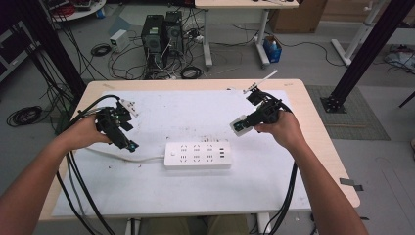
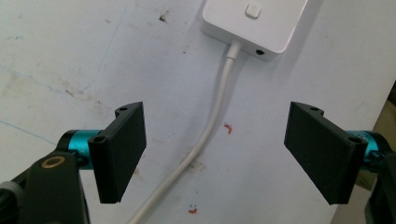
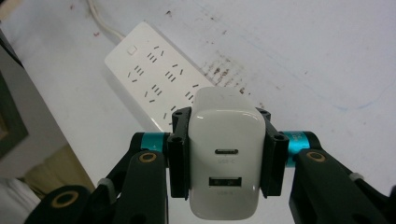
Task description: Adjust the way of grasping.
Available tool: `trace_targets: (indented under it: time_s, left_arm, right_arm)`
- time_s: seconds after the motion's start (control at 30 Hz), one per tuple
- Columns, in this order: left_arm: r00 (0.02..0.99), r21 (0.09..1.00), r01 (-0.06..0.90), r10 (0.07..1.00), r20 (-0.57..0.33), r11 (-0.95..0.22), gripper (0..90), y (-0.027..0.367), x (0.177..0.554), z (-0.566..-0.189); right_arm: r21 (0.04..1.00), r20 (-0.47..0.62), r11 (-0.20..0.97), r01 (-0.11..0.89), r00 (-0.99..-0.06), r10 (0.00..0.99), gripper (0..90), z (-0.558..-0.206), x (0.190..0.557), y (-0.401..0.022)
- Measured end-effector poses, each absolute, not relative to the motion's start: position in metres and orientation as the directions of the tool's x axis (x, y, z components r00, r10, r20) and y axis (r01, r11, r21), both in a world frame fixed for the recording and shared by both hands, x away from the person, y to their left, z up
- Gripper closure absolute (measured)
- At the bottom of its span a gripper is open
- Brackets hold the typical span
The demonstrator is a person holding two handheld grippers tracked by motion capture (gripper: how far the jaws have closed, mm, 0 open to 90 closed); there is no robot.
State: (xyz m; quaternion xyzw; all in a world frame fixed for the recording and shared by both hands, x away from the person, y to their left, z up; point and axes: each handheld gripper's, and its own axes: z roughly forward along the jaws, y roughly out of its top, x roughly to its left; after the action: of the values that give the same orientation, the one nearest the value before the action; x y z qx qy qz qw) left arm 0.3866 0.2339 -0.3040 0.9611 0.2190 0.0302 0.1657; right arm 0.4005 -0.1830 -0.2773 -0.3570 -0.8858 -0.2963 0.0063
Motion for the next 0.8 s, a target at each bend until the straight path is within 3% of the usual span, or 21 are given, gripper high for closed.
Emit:
trace_targets:
  time_s: [0.23, 0.8]
  left_arm:
    - [0.901, 0.333, 0.411, 0.433, -0.009, -0.849, 21.0, 0.242, 0.384, -0.307]
    - [0.887, 0.356, 0.433, 0.462, -0.003, -0.828, 21.0, 0.25, 0.378, -0.307]
  right_arm:
    - [0.481, 0.116, 0.699, 0.53, -0.828, 0.548, 62.2, -0.269, 0.406, -0.161]
    - [0.445, 0.072, 0.767, 0.463, -0.872, 0.485, 62.2, -0.267, 0.418, -0.141]
